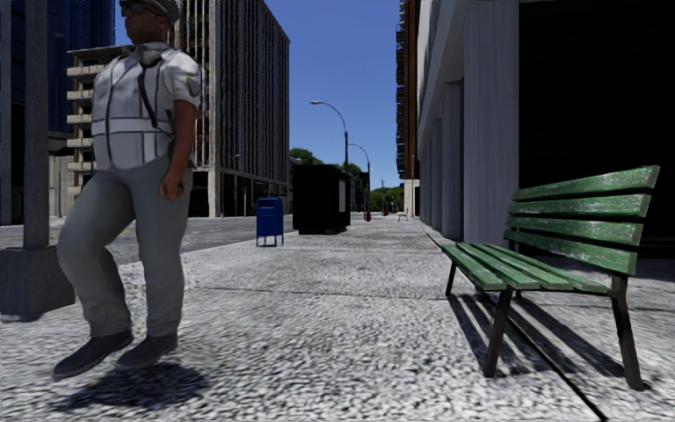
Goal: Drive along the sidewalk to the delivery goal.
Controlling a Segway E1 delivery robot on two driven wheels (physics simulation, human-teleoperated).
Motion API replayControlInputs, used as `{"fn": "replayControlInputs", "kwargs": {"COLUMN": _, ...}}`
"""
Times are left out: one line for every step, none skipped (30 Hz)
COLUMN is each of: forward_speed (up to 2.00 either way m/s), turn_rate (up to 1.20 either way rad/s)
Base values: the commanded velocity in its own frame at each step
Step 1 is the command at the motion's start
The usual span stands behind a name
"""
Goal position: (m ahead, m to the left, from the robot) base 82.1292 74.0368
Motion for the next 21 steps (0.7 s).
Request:
{"fn": "replayControlInputs", "kwargs": {"forward_speed": 1.01, "turn_rate": 0.0}}
{"fn": "replayControlInputs", "kwargs": {"forward_speed": 1.01, "turn_rate": 0.0}}
{"fn": "replayControlInputs", "kwargs": {"forward_speed": 1.01, "turn_rate": 0.0}}
{"fn": "replayControlInputs", "kwargs": {"forward_speed": 1.01, "turn_rate": 0.0}}
{"fn": "replayControlInputs", "kwargs": {"forward_speed": 1.01, "turn_rate": 0.0}}
{"fn": "replayControlInputs", "kwargs": {"forward_speed": 1.01, "turn_rate": -0.38}}
{"fn": "replayControlInputs", "kwargs": {"forward_speed": 1.01, "turn_rate": -1.07}}
{"fn": "replayControlInputs", "kwargs": {"forward_speed": 1.01, "turn_rate": -1.2}}
{"fn": "replayControlInputs", "kwargs": {"forward_speed": 1.01, "turn_rate": -0.83}}
{"fn": "replayControlInputs", "kwargs": {"forward_speed": 1.01, "turn_rate": 0.0}}
{"fn": "replayControlInputs", "kwargs": {"forward_speed": 1.01, "turn_rate": 0.0}}
{"fn": "replayControlInputs", "kwargs": {"forward_speed": 1.01, "turn_rate": 0.0}}
{"fn": "replayControlInputs", "kwargs": {"forward_speed": 1.01, "turn_rate": 0.0}}
{"fn": "replayControlInputs", "kwargs": {"forward_speed": 1.01, "turn_rate": 0.0}}
{"fn": "replayControlInputs", "kwargs": {"forward_speed": 1.01, "turn_rate": 0.0}}
{"fn": "replayControlInputs", "kwargs": {"forward_speed": 1.01, "turn_rate": 0.0}}
{"fn": "replayControlInputs", "kwargs": {"forward_speed": 1.01, "turn_rate": 0.0}}
{"fn": "replayControlInputs", "kwargs": {"forward_speed": 1.01, "turn_rate": 0.0}}
{"fn": "replayControlInputs", "kwargs": {"forward_speed": 1.01, "turn_rate": 0.0}}
{"fn": "replayControlInputs", "kwargs": {"forward_speed": 1.01, "turn_rate": 0.0}}
{"fn": "replayControlInputs", "kwargs": {"forward_speed": 1.01, "turn_rate": 0.0}}
